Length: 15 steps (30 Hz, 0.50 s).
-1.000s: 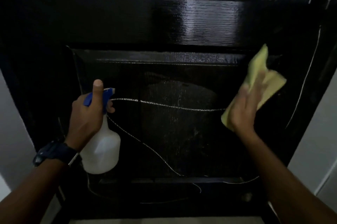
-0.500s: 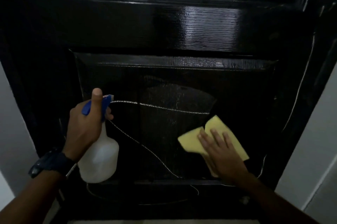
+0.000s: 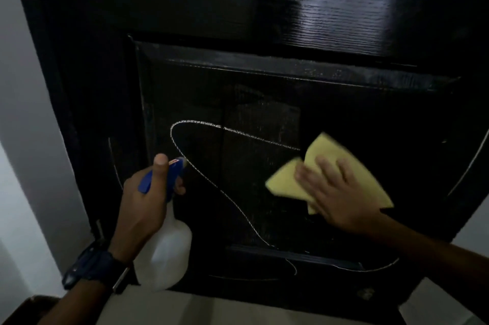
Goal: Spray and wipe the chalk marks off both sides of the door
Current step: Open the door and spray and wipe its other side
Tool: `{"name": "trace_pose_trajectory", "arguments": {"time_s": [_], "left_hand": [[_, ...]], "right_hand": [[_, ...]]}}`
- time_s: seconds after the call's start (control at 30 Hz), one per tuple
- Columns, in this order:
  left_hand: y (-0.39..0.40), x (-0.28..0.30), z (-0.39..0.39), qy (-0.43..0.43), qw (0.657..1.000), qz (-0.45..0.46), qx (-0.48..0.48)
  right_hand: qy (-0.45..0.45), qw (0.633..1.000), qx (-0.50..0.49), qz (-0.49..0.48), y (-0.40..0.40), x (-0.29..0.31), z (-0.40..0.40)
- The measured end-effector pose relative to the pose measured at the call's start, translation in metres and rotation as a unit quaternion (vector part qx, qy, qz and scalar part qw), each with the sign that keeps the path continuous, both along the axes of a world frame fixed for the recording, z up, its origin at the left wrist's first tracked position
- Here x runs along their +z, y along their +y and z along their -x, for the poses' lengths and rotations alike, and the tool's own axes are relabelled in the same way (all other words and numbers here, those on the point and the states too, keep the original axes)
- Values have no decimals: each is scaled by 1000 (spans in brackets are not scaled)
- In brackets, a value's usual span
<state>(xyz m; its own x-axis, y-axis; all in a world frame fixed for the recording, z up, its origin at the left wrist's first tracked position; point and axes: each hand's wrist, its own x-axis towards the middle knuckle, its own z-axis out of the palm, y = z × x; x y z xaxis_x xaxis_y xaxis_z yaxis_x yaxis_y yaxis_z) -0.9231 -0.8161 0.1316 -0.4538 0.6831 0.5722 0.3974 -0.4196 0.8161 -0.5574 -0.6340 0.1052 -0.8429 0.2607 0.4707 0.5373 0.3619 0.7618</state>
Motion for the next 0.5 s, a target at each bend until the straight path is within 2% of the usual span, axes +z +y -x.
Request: {"name": "trace_pose_trajectory", "arguments": {"time_s": [0.07, 0.1, 0.2, 0.27, 0.37, 0.43, 0.5], "left_hand": [[-2, 0, 5, 0, 1000, -6, 4], [-1, 2, 8, -2, 1000, -10, 6], [5, 13, 11, -8, 999, -25, 18], [9, 19, 10, -16, 999, -34, 13], [18, 12, 5, -38, 999, -37, 5], [24, 3, 1, -36, 999, -28, 3], [29, -3, -3, -29, 999, -19, 5]], "right_hand": [[-148, 989, -7, 20, -12, -49, -12], [-194, 980, -16, 33, -16, -61, -16], [-238, 971, 12, 18, -8, -29, -6], [-185, 982, 42, 5, 1, 37, 24], [1, 999, 31, -37, 3, 143, 85], [55, 996, 20, -68, -3, 169, 108], [63, 994, 19, -81, -5, 162, 110]]}}
